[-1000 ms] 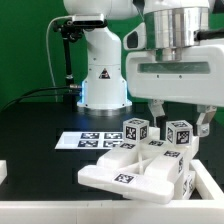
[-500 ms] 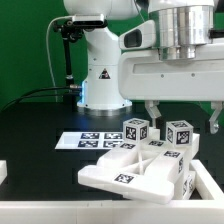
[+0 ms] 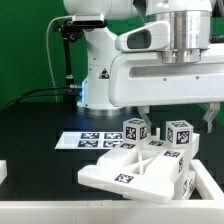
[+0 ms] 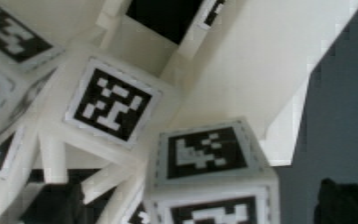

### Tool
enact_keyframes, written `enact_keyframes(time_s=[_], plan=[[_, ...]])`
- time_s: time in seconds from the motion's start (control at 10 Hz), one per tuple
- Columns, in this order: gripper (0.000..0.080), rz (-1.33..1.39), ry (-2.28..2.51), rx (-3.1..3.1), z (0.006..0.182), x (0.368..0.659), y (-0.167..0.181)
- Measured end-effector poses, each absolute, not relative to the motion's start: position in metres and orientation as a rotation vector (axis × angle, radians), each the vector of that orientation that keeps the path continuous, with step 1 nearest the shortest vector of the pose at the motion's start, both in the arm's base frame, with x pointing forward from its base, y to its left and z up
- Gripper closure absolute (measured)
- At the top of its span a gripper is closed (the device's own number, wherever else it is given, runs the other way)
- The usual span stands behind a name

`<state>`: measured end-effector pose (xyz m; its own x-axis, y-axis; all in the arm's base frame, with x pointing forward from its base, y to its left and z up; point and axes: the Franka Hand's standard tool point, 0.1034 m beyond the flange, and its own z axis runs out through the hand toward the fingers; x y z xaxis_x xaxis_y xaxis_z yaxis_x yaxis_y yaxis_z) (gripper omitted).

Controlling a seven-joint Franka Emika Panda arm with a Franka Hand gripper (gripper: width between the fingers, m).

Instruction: Assemble chair

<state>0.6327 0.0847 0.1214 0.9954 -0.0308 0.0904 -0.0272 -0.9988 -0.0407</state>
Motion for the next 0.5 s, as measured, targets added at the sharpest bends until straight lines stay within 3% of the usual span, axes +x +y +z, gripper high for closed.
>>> enact_keyframes(time_s=[0.1, 0.2, 0.3, 0.5], plan=[[0.0425, -0.141, 0.073, -3.097, 0.1214, 0.6327, 0.0846], [0.0425, -0.139, 0.144, -3.092, 0.1214, 0.6327, 0.0847], [0.0515, -0.135, 0.295, -3.076, 0.1214, 0.6327, 0.0848], [0.0515, -0.131, 0.476, -3.049, 0.1214, 0.6327, 0.0847]])
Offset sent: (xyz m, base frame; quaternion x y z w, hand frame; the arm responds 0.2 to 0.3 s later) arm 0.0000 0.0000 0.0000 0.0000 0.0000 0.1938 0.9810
